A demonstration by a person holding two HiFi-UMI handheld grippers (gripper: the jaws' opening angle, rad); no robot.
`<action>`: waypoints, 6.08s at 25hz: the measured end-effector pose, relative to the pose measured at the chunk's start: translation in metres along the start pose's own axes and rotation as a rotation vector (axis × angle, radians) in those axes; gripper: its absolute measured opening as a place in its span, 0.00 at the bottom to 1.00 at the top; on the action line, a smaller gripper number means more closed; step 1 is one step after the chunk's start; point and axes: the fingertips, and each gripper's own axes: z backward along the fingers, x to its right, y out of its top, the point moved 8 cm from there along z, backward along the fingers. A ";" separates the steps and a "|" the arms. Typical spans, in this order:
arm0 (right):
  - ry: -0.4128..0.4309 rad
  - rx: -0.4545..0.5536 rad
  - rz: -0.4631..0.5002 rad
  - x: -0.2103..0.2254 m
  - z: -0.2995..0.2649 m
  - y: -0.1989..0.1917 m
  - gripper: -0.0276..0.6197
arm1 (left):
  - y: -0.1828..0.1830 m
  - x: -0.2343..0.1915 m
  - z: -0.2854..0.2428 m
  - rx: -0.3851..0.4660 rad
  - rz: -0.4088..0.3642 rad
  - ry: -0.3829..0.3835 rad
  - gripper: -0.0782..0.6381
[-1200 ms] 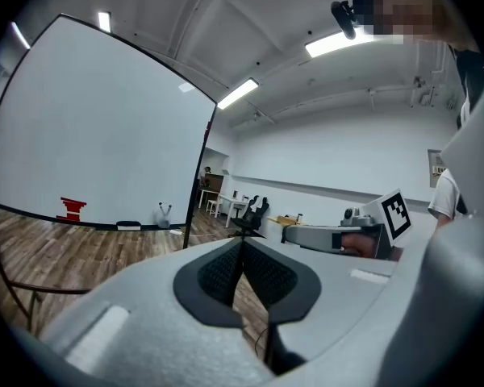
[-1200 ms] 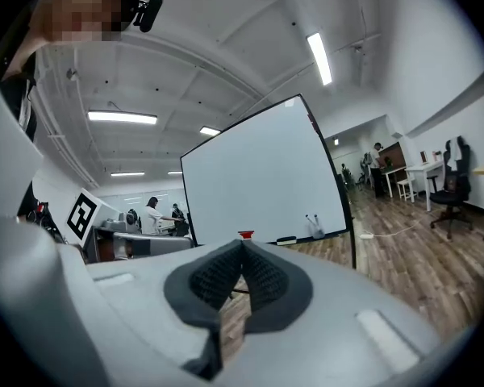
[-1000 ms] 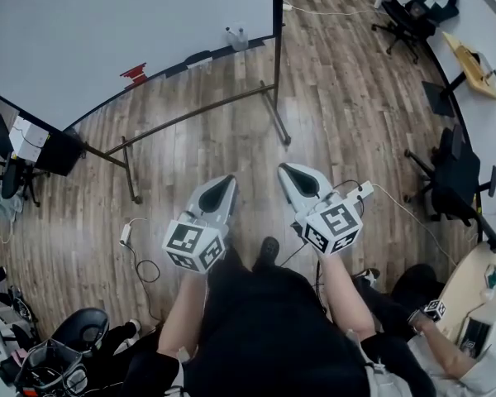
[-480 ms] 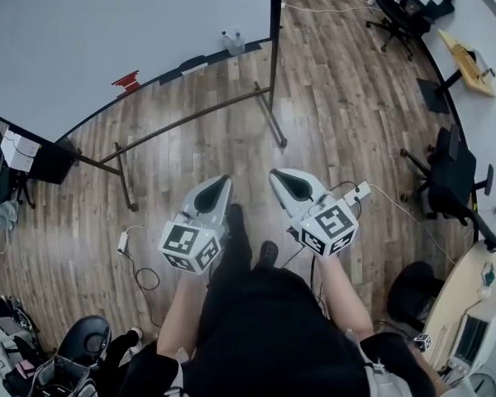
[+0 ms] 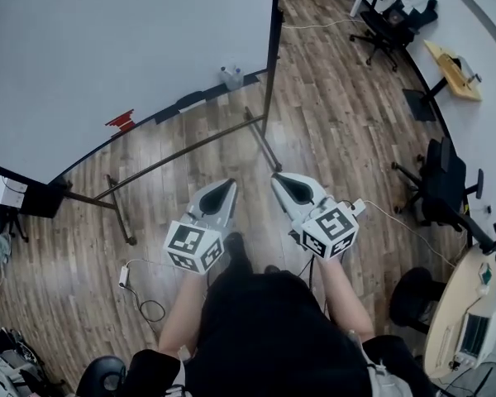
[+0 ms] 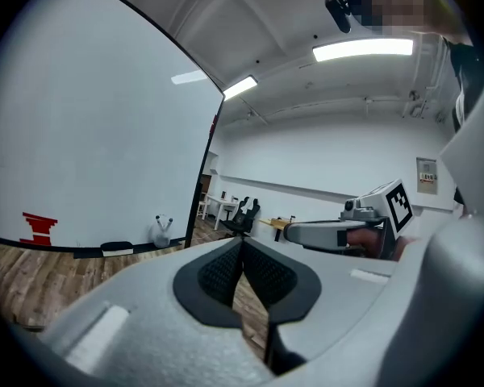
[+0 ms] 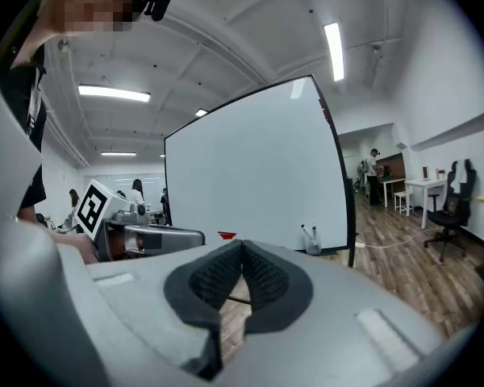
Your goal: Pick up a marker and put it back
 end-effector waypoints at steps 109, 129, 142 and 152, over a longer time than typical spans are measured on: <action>0.192 -0.103 0.462 0.322 -0.364 0.035 0.16 | 0.042 -0.174 -0.272 -0.107 0.133 0.362 0.12; -0.028 0.002 0.280 0.228 -0.266 0.061 0.16 | 0.027 -0.169 -0.171 -0.041 0.117 0.159 0.12; -0.127 -0.016 0.146 0.114 -0.177 0.026 0.16 | 0.005 -0.145 -0.066 -0.033 0.114 0.041 0.12; -0.173 -0.025 0.067 0.071 -0.121 0.001 0.16 | -0.008 -0.123 -0.040 -0.048 0.100 -0.045 0.12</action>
